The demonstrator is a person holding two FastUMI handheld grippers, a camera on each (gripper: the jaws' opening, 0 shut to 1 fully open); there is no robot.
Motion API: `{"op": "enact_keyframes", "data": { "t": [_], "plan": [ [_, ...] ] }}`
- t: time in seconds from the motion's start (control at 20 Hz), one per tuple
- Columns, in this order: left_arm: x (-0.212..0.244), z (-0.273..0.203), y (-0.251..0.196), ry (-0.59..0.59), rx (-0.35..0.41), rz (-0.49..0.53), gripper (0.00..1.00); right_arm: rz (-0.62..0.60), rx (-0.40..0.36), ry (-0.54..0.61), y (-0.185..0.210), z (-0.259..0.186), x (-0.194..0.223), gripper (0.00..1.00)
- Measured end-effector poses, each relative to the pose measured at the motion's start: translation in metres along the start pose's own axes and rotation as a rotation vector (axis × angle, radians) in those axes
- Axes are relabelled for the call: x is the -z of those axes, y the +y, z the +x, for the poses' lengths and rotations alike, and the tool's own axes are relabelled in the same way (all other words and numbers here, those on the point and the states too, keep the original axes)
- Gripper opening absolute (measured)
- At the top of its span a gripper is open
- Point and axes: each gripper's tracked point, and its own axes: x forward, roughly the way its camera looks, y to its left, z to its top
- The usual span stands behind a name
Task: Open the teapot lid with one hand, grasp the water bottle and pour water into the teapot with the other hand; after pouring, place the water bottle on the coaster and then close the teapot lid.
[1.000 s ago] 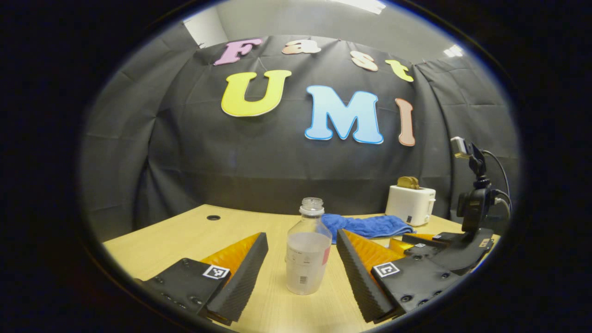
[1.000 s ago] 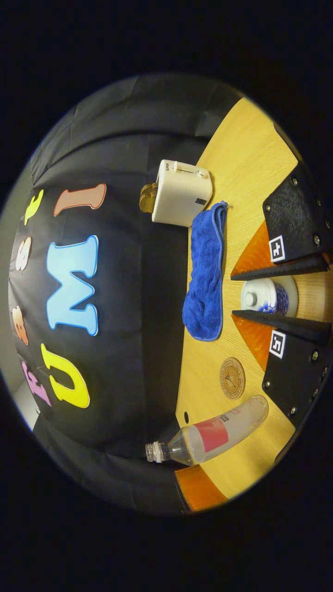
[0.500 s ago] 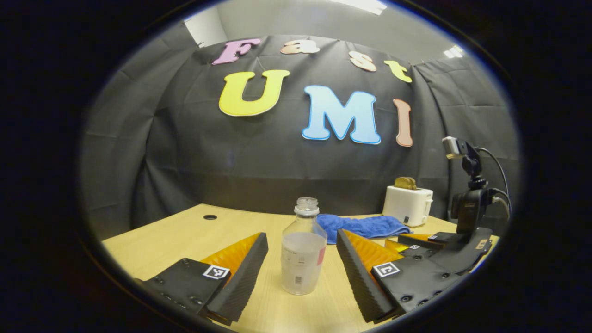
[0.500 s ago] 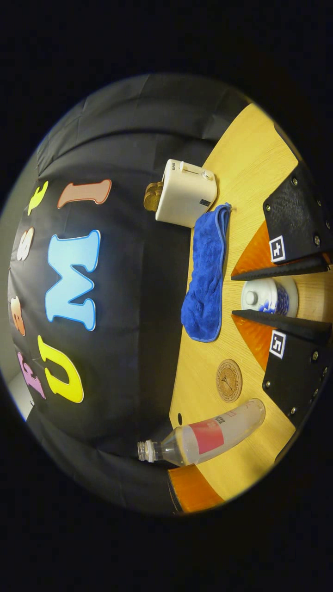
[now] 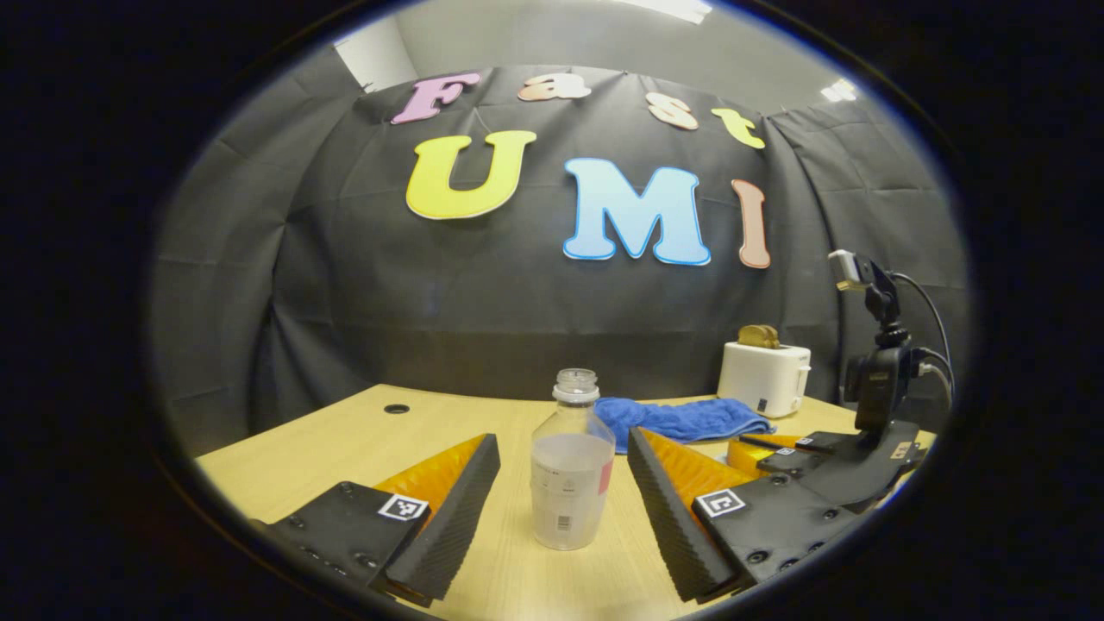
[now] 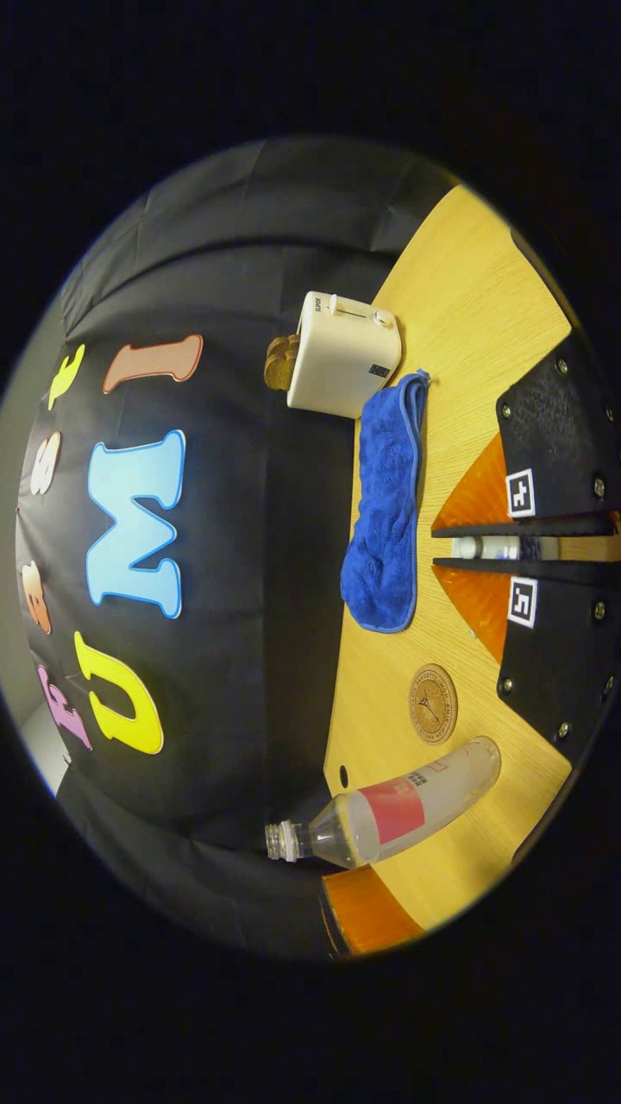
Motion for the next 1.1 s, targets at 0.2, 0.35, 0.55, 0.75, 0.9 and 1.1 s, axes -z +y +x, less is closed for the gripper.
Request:
{"op": "enact_keyframes", "data": {
  "t": [0.2, 0.35, 0.55, 0.75, 0.9, 1.1],
  "plan": [
    [0.007, 0.002, -0.005, 0.021, 0.011, -0.003, 1.00, -0.008, -0.012, 0.001, 0.000, 0.002, 0.001, 0.05],
    [0.007, 0.004, -0.005, 0.028, 0.006, 0.022, 1.00, 0.024, -0.027, 0.002, -0.001, 0.002, 0.000, 0.05],
    [0.010, 0.004, -0.003, 0.041, -0.004, 0.036, 1.00, 0.064, -0.046, -0.014, -0.002, -0.002, -0.006, 0.05],
    [0.015, 0.005, -0.001, 0.055, -0.008, 0.046, 1.00, 0.089, -0.054, -0.056, -0.004, -0.008, -0.019, 0.05],
    [0.018, 0.006, -0.002, 0.061, -0.008, 0.056, 1.00, 0.109, -0.061, -0.073, -0.005, -0.010, -0.023, 0.05],
    [0.021, 0.007, -0.003, 0.073, -0.010, 0.073, 1.00, 0.132, -0.051, -0.088, -0.013, -0.012, -0.027, 0.05]
  ]
}}
